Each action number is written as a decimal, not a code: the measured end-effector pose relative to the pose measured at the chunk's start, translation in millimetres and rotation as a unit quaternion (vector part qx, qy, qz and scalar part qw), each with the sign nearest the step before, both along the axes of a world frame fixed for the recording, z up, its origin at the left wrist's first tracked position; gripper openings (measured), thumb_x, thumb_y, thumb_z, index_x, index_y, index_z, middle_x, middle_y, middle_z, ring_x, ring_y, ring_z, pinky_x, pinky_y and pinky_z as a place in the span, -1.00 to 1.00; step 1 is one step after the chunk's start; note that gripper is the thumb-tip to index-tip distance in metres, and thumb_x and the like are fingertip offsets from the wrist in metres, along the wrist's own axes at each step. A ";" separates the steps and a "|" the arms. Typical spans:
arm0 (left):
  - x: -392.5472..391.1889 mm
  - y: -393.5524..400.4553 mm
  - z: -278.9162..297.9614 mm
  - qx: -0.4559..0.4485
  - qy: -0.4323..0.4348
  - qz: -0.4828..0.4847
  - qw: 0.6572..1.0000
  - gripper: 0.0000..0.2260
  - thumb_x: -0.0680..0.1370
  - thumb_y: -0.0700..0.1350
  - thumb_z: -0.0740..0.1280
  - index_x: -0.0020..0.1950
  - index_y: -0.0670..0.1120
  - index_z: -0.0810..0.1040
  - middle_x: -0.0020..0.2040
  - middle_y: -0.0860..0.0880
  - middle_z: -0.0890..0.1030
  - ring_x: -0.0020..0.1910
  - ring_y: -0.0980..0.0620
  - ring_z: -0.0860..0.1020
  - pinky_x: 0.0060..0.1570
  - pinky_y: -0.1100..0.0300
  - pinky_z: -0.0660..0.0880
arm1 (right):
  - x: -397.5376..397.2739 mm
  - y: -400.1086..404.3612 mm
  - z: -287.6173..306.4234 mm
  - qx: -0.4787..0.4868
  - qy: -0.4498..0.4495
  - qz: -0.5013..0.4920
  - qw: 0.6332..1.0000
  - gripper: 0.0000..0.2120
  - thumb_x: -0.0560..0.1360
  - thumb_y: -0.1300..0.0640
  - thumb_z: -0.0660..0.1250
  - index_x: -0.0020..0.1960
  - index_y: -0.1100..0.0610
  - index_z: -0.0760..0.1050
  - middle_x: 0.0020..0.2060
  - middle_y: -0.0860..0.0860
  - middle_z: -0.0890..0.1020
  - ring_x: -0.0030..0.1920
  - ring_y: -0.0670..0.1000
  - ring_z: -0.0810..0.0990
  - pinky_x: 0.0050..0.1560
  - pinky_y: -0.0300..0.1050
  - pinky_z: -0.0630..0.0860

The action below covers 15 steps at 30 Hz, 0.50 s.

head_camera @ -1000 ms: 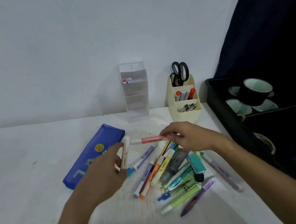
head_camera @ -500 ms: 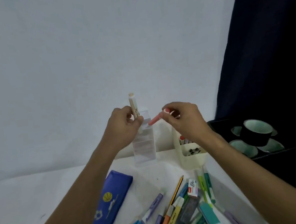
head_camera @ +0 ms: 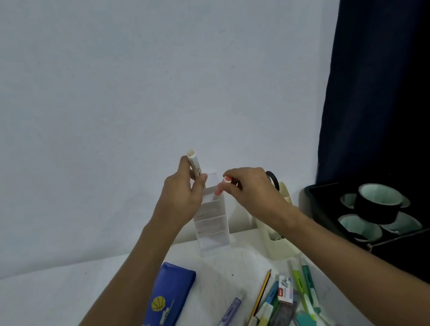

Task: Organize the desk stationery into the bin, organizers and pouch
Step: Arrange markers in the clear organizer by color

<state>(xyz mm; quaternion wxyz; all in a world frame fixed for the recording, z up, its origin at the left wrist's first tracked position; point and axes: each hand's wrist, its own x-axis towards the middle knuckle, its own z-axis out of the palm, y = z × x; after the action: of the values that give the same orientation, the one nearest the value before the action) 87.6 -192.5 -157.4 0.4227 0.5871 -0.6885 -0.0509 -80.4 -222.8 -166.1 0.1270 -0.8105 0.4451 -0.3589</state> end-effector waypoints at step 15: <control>3.5 -25.4 -34.2 0.042 -0.189 0.074 0.978 -0.84 0.54 -0.04 0.29 -0.15 -0.06 0.60 -0.27 -0.03 0.63 -0.28 -0.05 0.56 -0.18 0.05 0.51 | 18.7 -18.7 -21.8 0.027 0.051 0.029 0.998 -0.82 0.55 0.19 0.25 -0.13 0.23 0.59 -0.29 0.12 0.62 -0.24 0.11 0.52 -0.20 -0.04 0.45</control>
<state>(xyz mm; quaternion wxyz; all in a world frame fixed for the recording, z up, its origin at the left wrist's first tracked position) 91.1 -217.9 -191.5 0.2624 0.6527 -0.7078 0.0635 -61.7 -241.5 -187.9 0.1364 -0.8367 0.4370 -0.3007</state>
